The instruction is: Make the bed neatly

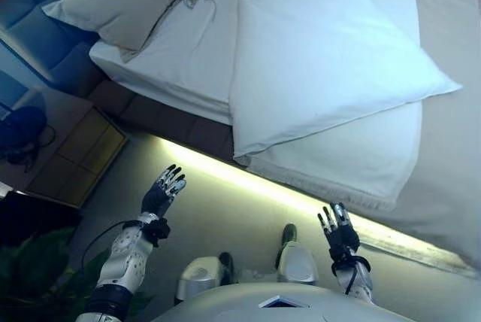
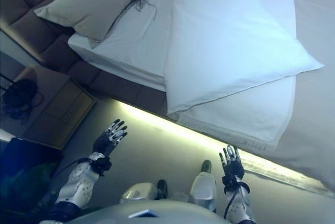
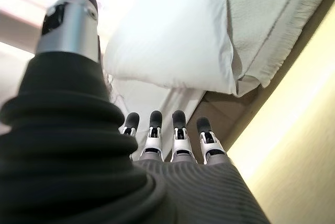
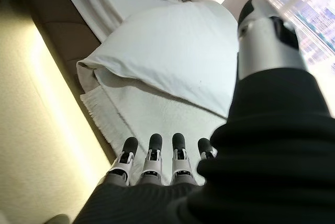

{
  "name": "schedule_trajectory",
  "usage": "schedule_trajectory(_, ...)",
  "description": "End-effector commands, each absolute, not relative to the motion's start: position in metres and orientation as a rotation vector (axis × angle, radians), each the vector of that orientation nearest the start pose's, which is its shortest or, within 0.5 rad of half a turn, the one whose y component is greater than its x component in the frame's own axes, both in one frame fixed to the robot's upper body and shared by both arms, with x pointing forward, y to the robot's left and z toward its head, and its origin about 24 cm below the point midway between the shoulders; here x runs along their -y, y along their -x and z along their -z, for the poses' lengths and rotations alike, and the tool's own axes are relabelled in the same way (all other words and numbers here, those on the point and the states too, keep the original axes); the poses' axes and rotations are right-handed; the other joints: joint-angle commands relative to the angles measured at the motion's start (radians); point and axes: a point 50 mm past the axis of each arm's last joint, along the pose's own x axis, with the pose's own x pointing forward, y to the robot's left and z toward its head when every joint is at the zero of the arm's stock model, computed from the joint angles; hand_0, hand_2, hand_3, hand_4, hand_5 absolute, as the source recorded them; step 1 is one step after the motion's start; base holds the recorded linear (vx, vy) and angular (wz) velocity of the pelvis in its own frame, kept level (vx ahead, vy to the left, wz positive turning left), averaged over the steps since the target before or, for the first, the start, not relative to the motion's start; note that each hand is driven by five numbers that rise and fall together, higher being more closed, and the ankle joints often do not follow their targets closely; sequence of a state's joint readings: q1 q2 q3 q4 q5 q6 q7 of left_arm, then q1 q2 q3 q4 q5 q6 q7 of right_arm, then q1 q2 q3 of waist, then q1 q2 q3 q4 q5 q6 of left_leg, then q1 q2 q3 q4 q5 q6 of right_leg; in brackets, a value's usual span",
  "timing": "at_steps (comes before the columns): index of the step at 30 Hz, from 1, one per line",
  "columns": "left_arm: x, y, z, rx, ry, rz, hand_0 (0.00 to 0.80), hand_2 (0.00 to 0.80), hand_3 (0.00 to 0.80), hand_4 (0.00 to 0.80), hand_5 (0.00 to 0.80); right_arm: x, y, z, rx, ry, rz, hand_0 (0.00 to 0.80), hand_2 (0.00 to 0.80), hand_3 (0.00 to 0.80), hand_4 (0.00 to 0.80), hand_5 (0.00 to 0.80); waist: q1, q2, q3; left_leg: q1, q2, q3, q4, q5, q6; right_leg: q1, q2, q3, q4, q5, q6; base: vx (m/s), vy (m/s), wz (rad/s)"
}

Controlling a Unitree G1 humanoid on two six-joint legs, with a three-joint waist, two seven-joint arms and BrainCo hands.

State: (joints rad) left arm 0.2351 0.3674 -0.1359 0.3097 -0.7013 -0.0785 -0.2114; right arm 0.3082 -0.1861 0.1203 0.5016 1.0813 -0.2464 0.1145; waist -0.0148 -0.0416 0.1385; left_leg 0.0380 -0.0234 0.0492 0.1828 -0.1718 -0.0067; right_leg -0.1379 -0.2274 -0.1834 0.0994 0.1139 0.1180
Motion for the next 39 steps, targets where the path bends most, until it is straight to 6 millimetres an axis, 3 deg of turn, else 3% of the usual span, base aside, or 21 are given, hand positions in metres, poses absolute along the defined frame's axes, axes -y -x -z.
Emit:
schedule_trajectory(1, -0.224, -0.171, 0.031, -0.313, 0.332, 0.128, 0.000, 0.000, 0.000, 0.000, 0.000, 0.222, -0.130, 0.087, -0.405, -0.759, 0.361, 0.000, 0.000, 0.000, 0.000, 0.000, 0.012, -0.016, -0.038, 0.102, 0.137, 0.051, 0.060, 0.027, -0.022, -0.020, 0.003, -0.003, -0.001, 0.035, 0.048, 0.252, -0.395, 0.23)
schedule_trajectory(3, -0.221, -0.169, 0.030, -0.298, 0.348, 0.127, 0.000, 0.000, 0.000, 0.000, 0.000, 0.227, -0.132, 0.086, -0.405, -0.745, 0.360, 0.000, 0.000, 0.000, 0.000, 0.000, 0.021, -0.011, -0.045, 0.073, 0.150, 0.025, 0.120, 0.096, -0.023, 0.006, 0.037, -0.013, 0.000, 0.006, 0.011, 0.226, -0.357, 0.13)
schedule_trajectory(5, -0.220, -0.170, 0.029, -0.290, 0.357, 0.125, 0.000, 0.000, 0.000, 0.000, 0.000, 0.232, -0.138, 0.083, -0.391, -0.728, 0.350, 0.000, 0.000, 0.000, 0.000, 0.000, 0.026, -0.005, -0.048, 0.048, 0.155, 0.010, 0.182, 0.125, -0.022, 0.027, 0.069, -0.011, 0.008, -0.036, -0.027, 0.206, -0.330, 0.01)
schedule_trajectory(8, -0.218, -0.170, 0.034, -0.288, 0.364, 0.127, 0.000, 0.000, 0.000, 0.000, 0.000, 0.236, -0.147, 0.083, -0.382, -0.713, 0.352, 0.000, 0.000, 0.000, 0.000, 0.000, 0.029, -0.005, -0.047, -0.008, 0.144, 0.023, 0.336, 0.150, -0.010, 0.054, 0.100, -0.025, 0.023, -0.087, -0.074, 0.158, -0.290, -0.14)
schedule_trajectory(10, -0.214, -0.171, 0.035, -0.292, 0.364, 0.150, 0.000, 0.000, 0.000, 0.000, 0.000, 0.238, -0.147, 0.084, -0.375, -0.718, 0.367, 0.000, 0.000, 0.000, 0.000, 0.000, 0.027, -0.002, -0.042, -0.039, 0.170, 0.055, 0.381, 0.187, -0.013, 0.074, 0.118, -0.036, 0.030, -0.108, -0.096, 0.128, -0.234, -0.11)
schedule_trajectory(12, -0.208, -0.175, 0.035, -0.291, 0.352, 0.187, 0.000, 0.000, 0.000, 0.000, 0.000, 0.239, -0.146, 0.085, -0.363, -0.738, 0.387, 0.000, 0.000, 0.000, 0.000, 0.000, 0.027, 0.002, -0.037, -0.057, 0.175, 0.070, 0.317, 0.193, -0.002, 0.086, 0.132, -0.035, 0.035, -0.121, -0.096, 0.155, -0.149, 0.02)
schedule_trajectory(14, -0.206, -0.181, 0.033, -0.287, 0.352, 0.200, 0.000, 0.000, 0.000, 0.000, 0.000, 0.237, -0.145, 0.086, -0.369, -0.739, 0.402, 0.000, 0.000, 0.000, 0.000, 0.000, 0.028, 0.018, -0.034, -0.054, 0.167, 0.052, 0.207, 0.228, -0.014, 0.101, 0.150, -0.028, 0.034, -0.138, -0.094, 0.163, -0.040, 0.04)
schedule_trajectory(18, -0.203, -0.188, 0.034, -0.289, 0.365, 0.193, 0.000, 0.000, 0.000, 0.000, 0.000, 0.237, -0.141, 0.085, -0.366, -0.741, 0.400, 0.000, 0.000, 0.000, 0.000, 0.000, 0.042, 0.055, -0.024, -0.106, 0.157, 0.007, -0.050, 0.337, -0.068, 0.155, 0.173, -0.016, 0.010, -0.166, -0.078, 0.191, 0.032, 0.17)
schedule_trajectory(21, -0.202, -0.183, 0.040, -0.304, 0.361, 0.179, 0.000, 0.000, 0.000, 0.000, 0.000, 0.235, -0.137, 0.085, -0.365, -0.741, 0.386, 0.000, 0.000, 0.000, 0.000, 0.000, 0.071, 0.077, -0.011, -0.172, 0.158, -0.032, -0.207, 0.442, -0.094, 0.206, 0.195, 0.007, 0.016, -0.210, -0.080, 0.317, 0.021, 0.29)
schedule_trajectory(25, -0.205, -0.172, 0.045, -0.333, 0.361, 0.181, 0.000, 0.000, 0.000, 0.000, 0.000, 0.235, -0.128, 0.089, -0.376, -0.749, 0.392, 0.000, 0.000, 0.000, 0.000, 0.000, 0.095, 0.096, -0.010, -0.220, 0.164, -0.067, -0.261, 0.447, -0.093, 0.239, 0.199, 0.030, 0.073, -0.281, -0.092, 0.375, 0.041, -0.31)
schedule_trajectory(30, -0.211, -0.162, 0.052, -0.382, 0.355, 0.175, 0.000, 0.000, 0.000, 0.000, 0.000, 0.234, -0.117, 0.094, -0.394, -0.755, 0.404, 0.000, 0.000, 0.000, 0.000, 0.000, 0.101, 0.106, -0.022, -0.239, 0.165, -0.073, -0.270, 0.415, -0.098, 0.275, 0.174, 0.041, 0.129, -0.344, -0.083, 0.471, 0.120, -0.58)
schedule_trajectory(34, -0.214, -0.168, 0.049, -0.374, 0.338, 0.185, 0.000, 0.000, 0.000, 0.000, 0.000, 0.230, -0.112, 0.098, -0.402, -0.758, 0.424, 0.000, 0.000, 0.000, 0.000, 0.000, 0.102, 0.104, -0.030, -0.218, 0.133, -0.069, -0.233, 0.366, -0.074, 0.285, 0.108, 0.043, 0.195, -0.369, -0.041, 0.501, 0.225, -0.26)
schedule_trajectory(36, -0.218, -0.170, 0.047, -0.372, 0.325, 0.190, 0.000, 0.000, 0.000, 0.000, 0.000, 0.227, -0.109, 0.099, -0.417, -0.782, 0.439, 0.000, 0.000, 0.000, 0.000, 0.000, 0.104, 0.079, -0.045, -0.234, 0.080, -0.065, -0.160, 0.331, -0.035, 0.288, 0.043, 0.045, 0.247, -0.285, 0.005, 0.518, 0.248, -0.07)
schedule_trajectory(39, -0.217, -0.169, 0.043, -0.360, 0.321, 0.195, 0.000, 0.000, 0.000, 0.000, 0.000, 0.216, -0.106, 0.098, -0.428, -0.784, 0.405, 0.000, 0.000, 0.000, 0.000, 0.000, 0.115, 0.060, -0.079, -0.223, 0.013, -0.060, -0.126, 0.288, 0.025, 0.279, -0.029, 0.054, 0.318, -0.137, 0.017, 0.493, 0.251, -0.09)
